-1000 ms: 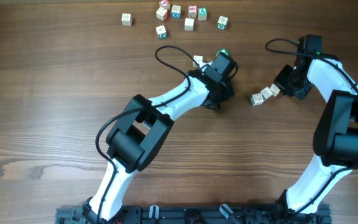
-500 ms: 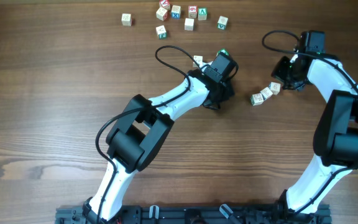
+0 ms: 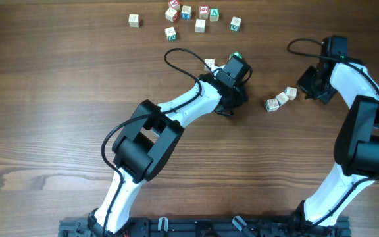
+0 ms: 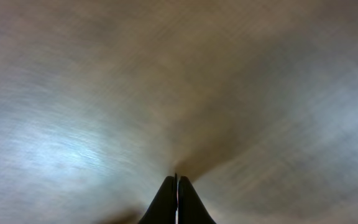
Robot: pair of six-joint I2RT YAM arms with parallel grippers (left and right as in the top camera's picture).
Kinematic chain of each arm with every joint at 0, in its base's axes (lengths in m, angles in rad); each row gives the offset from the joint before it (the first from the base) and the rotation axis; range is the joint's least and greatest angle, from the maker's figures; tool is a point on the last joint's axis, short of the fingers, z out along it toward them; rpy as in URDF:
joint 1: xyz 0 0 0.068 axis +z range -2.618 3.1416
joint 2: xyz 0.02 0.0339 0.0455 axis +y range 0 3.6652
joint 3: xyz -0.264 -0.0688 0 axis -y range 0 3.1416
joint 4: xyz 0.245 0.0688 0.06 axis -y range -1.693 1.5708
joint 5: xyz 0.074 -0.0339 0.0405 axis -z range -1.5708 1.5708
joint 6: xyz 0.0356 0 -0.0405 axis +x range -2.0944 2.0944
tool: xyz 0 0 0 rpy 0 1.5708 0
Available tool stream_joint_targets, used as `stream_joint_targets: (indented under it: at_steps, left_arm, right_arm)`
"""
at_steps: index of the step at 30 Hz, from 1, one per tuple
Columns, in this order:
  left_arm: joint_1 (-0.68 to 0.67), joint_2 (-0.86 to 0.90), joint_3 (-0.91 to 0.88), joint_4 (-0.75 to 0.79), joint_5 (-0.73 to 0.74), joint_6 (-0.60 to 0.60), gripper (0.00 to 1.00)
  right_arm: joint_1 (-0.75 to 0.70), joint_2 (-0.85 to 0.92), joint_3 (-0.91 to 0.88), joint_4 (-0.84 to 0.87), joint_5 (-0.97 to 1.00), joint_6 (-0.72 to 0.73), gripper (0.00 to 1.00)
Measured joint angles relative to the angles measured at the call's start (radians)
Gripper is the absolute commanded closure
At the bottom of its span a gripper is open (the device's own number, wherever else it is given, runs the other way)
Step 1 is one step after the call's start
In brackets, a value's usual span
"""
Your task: Form a horizontal line
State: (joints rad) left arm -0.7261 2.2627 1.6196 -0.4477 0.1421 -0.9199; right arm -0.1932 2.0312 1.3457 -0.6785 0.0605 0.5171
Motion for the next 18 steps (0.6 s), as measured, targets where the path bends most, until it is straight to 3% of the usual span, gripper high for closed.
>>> stream_joint_targets:
  at_steps: [8, 18]
  left_arm:
    - [0.000, 0.000, 0.000, -0.001, -0.001, 0.000, 0.96]
    - [0.000, 0.000, 0.000, -0.002, -0.002, 0.000, 0.96]
  right_arm:
    - [0.002, 0.000, 0.000, -0.008, -0.160, -0.091, 0.96]
    - [0.002, 0.000, 0.000, 0.064, -0.215, -0.131, 0.96]
